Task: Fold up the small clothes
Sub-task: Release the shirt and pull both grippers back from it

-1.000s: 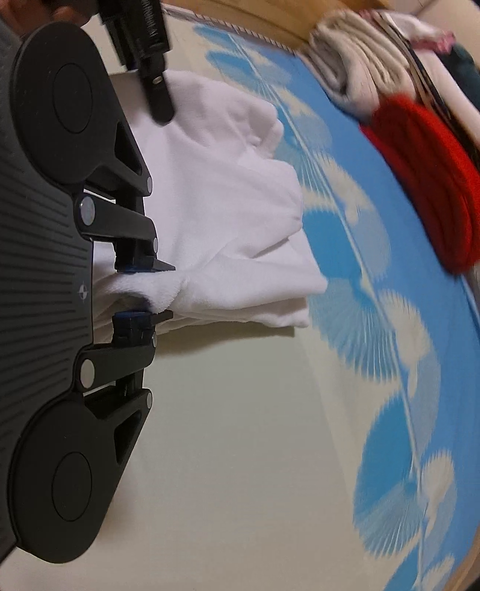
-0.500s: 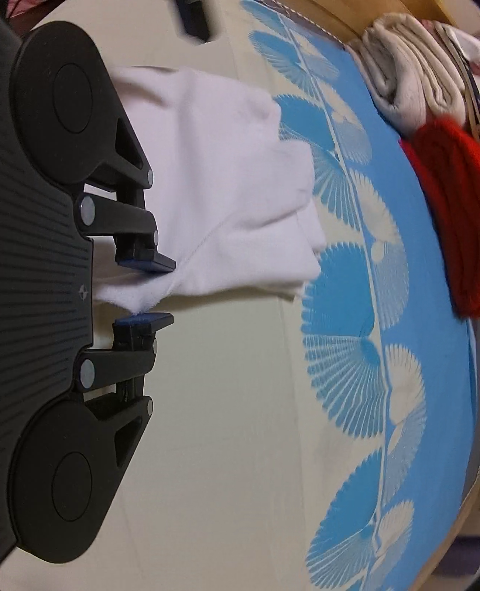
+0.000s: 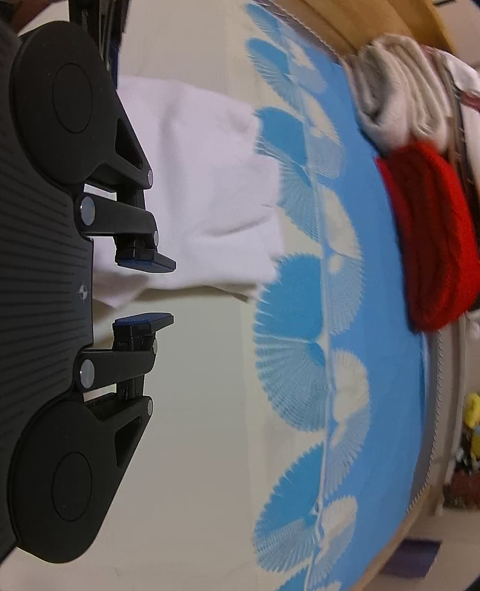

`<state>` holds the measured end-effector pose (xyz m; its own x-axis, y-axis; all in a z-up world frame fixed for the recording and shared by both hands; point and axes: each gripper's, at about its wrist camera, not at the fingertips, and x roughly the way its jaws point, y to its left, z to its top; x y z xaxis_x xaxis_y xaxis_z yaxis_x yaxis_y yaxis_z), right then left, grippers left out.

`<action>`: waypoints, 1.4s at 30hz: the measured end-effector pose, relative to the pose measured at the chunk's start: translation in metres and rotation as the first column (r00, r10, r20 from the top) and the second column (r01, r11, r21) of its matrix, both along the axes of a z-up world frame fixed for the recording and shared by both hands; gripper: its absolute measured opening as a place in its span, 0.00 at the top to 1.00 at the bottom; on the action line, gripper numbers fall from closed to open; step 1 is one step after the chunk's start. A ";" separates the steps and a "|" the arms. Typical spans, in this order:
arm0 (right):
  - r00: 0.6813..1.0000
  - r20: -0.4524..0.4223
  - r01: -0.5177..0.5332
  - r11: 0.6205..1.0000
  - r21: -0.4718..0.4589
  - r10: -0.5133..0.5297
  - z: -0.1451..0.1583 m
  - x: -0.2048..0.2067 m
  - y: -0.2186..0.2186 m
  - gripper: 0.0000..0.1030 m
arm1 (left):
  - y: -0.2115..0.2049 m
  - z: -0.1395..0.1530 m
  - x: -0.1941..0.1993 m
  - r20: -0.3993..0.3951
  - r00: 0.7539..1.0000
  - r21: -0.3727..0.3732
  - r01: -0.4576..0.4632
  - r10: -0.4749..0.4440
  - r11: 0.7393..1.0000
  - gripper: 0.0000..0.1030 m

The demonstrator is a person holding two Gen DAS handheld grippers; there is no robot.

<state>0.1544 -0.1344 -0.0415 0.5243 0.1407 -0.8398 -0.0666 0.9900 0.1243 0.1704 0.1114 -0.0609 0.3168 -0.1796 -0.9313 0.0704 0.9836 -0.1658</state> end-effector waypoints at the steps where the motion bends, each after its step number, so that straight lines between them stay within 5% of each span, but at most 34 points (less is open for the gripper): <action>1: 0.998 -0.061 -0.019 0.999 -0.031 0.017 -0.010 0.002 0.002 0.75 | -0.004 -0.004 -0.002 -0.014 1.000 0.022 0.009 -0.009 1.000 0.76; 4: 0.973 -0.231 -0.042 0.987 -0.153 0.006 -0.040 0.001 -0.001 0.72 | -0.015 -0.001 -0.011 0.017 0.999 0.093 0.036 -0.037 0.995 0.73; 6: 0.974 -0.222 0.007 0.982 -0.188 -0.049 -0.035 0.000 -0.011 0.71 | -0.022 0.009 -0.020 0.069 0.996 0.140 0.039 -0.049 0.989 0.56; 9: 0.989 -0.124 0.062 0.988 -0.144 -0.080 -0.003 -0.007 -0.026 0.66 | -0.029 0.036 -0.039 0.192 0.980 0.224 0.013 -0.058 0.975 0.25; 10: 0.993 -0.090 0.066 0.989 -0.133 -0.078 0.007 -0.011 -0.030 0.58 | -0.030 0.047 -0.045 0.235 0.971 0.233 -0.007 -0.049 0.972 0.23; 13: 0.997 0.036 0.066 0.988 -0.143 -0.062 0.044 -0.028 -0.040 0.43 | -0.029 0.086 -0.067 0.345 0.939 0.193 -0.074 0.003 0.978 0.20; 19: 0.960 0.279 0.037 0.994 -0.106 -0.006 0.118 -0.073 -0.054 0.16 | -0.051 0.147 -0.134 0.566 0.823 0.239 -0.216 0.044 0.947 0.11; 22: 0.934 0.356 -0.008 0.996 -0.084 0.038 0.140 -0.101 -0.058 0.12 | -0.062 0.159 -0.168 0.586 0.807 0.196 -0.228 0.072 0.954 0.11; 27: 0.909 0.408 -0.044 0.992 -0.117 0.089 0.136 -0.145 -0.060 0.05 | -0.074 0.145 -0.211 0.559 0.823 0.137 -0.211 0.100 0.968 0.00; 30: 0.918 0.392 -0.011 0.993 -0.117 0.056 0.109 -0.161 -0.062 0.05 | -0.083 0.116 -0.223 0.535 0.834 0.213 -0.283 0.131 0.935 0.00; 32: 0.951 0.308 0.001 0.994 -0.110 0.033 0.091 -0.162 -0.065 0.09 | -0.082 0.103 -0.215 0.472 0.871 0.226 -0.270 0.137 0.936 0.01; 42: 0.955 0.297 0.006 0.996 -0.090 0.021 0.088 -0.162 -0.060 0.09 | -0.064 0.081 -0.185 0.374 0.894 0.136 -0.316 0.247 0.939 0.01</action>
